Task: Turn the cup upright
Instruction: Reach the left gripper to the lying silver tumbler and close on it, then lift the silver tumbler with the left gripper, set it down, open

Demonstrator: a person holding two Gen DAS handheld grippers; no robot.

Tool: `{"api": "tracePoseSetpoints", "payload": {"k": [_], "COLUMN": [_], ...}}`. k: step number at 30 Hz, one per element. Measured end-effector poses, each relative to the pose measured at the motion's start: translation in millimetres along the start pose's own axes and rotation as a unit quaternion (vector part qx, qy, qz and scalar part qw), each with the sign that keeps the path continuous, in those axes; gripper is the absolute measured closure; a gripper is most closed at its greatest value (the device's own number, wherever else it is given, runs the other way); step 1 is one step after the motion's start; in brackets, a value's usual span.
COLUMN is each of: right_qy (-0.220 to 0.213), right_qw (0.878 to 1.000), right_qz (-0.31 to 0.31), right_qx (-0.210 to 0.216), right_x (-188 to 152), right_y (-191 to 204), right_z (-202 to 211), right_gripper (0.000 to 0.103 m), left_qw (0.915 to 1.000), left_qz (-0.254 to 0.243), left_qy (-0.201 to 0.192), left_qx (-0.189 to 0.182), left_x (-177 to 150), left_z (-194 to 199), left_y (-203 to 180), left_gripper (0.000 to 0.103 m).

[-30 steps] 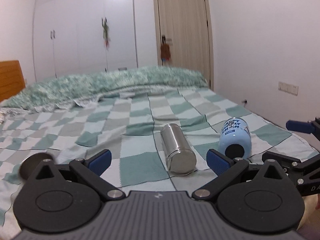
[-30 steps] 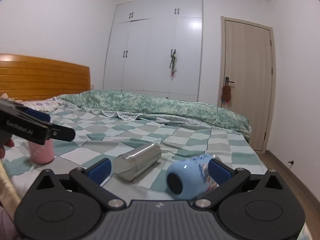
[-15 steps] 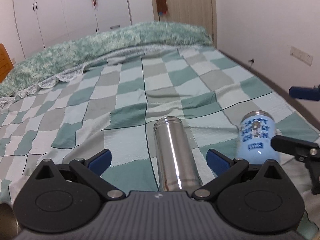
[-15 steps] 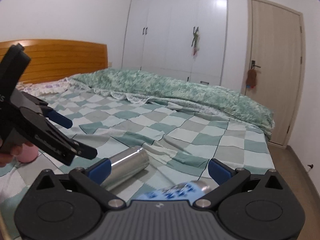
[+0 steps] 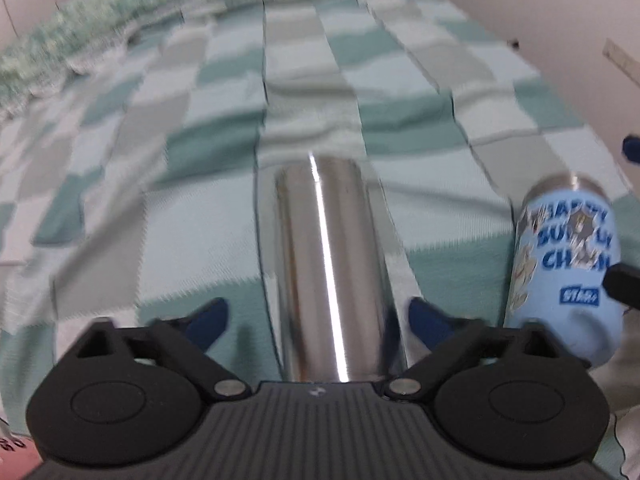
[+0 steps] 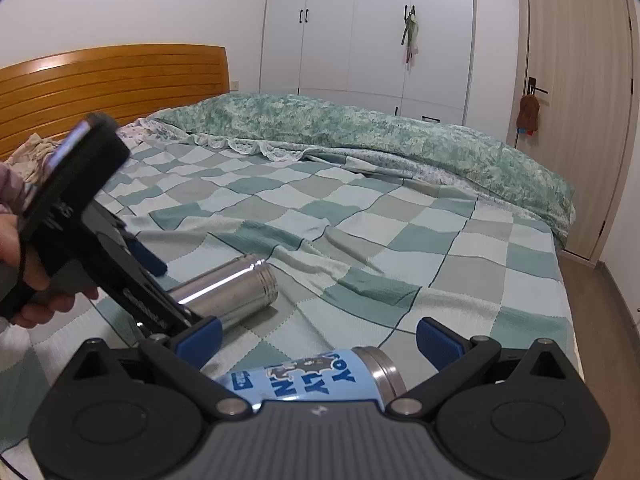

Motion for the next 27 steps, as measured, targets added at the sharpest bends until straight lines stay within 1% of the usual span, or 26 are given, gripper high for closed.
{"api": "tracePoseSetpoints", "payload": {"k": [1,2,5,9,15,21,27], "right_qy": [0.000,-0.001,-0.006,-0.007,-0.014,-0.013,-0.008], "right_qw": [1.000,1.000,1.000,1.000,1.000,1.000,1.000], "right_qz": [0.000,0.002,0.005,0.005,0.010,0.016,0.022], "right_qx": [0.000,0.001,0.002,0.001,0.000,-0.001,0.000], "right_x": [0.1,0.8,4.5,10.3,20.9,23.5,18.9], "right_y": [0.5,1.7,7.9,18.3,45.0,77.9,112.7], "right_z": [0.3,1.6,8.8,20.1,46.9,78.4,108.5], "right_gripper": [0.000,0.000,0.000,0.000,0.000,0.000,0.000], "left_qw": [0.9997,0.9997,1.0000,0.9998,0.9990,0.9975,0.9965], "left_qz": [0.008,0.011,0.003,0.006,0.010,0.015,0.035], "left_qy": [0.015,0.017,0.002,-0.013,-0.040,-0.064,-0.071], "left_qx": [-0.020,-0.016,-0.007,-0.012,-0.017,-0.024,-0.025], "left_x": [-4.1,-5.7,-6.7,-6.6,-15.2,-38.3,-76.0], "left_z": [-3.5,-3.5,7.5,27.9,68.1,110.9,146.3], "left_y": [-2.1,-1.5,-1.6,-0.2,2.8,5.5,8.1], "left_gripper": [0.038,0.039,0.039,0.040,0.040,0.040,0.040]}}
Point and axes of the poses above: each gripper's, at about its wrist camera, not at the fingertips, and z roughly against the way its jaws point, y to its left, x to its top, the point moved 8 cm from there along -z, roughly the way its jaws point, and after that the axes turned 8 degrees about -y, right-handed, at the moved point
